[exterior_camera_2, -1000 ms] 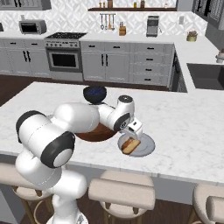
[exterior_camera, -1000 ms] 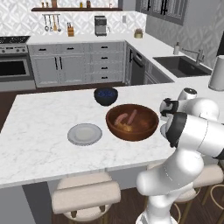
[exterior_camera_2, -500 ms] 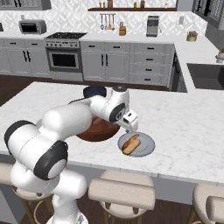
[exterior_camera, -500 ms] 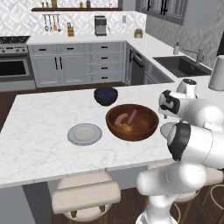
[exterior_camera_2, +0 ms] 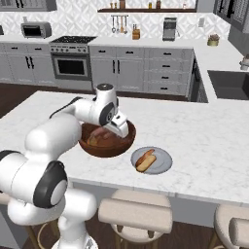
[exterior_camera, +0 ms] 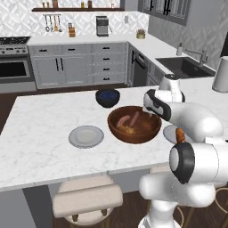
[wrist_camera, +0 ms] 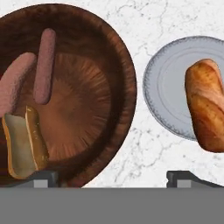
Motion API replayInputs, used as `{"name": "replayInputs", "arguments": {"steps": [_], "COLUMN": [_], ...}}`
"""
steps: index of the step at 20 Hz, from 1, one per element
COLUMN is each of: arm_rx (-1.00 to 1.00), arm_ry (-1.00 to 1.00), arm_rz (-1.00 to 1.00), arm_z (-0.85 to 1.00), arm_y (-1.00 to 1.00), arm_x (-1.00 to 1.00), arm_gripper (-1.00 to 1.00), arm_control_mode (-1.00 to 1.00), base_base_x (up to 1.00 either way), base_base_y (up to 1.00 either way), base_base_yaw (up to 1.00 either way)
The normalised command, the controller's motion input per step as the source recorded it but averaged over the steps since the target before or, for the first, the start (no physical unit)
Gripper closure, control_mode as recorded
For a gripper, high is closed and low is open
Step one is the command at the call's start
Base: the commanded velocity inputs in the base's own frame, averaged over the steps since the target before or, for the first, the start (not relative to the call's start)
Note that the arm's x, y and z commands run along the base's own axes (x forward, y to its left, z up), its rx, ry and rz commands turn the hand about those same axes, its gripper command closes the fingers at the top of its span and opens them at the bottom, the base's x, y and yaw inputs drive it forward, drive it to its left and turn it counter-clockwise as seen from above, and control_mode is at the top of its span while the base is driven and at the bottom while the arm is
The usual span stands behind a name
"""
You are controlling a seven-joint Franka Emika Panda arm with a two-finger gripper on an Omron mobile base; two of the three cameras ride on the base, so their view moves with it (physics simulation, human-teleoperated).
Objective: Place one bun and one sausage from the bowl on each plate.
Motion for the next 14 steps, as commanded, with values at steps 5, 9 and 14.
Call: {"name": "replayInputs", "arguments": {"steps": [5,9,14], "arm_rx": [-0.01,0.00,0.03], "arm_ry": [0.00,0.00,0.00], "arm_rz": [0.00,-0.01,-0.03], "arm_z": [0.00,0.00,-0.06], "arm_y": [0.54,0.28,0.11], "arm_x": [0.65,0.69,0.58], "arm_gripper": [-1.00,-1.00,-1.00], "arm_control_mode": [-1.00,-1.00,-1.00], "base_base_x": [0.00,0.00,0.00], "base_base_y": [0.00,0.00,0.00], "base_base_yaw": [0.00,0.00,0.00]}}
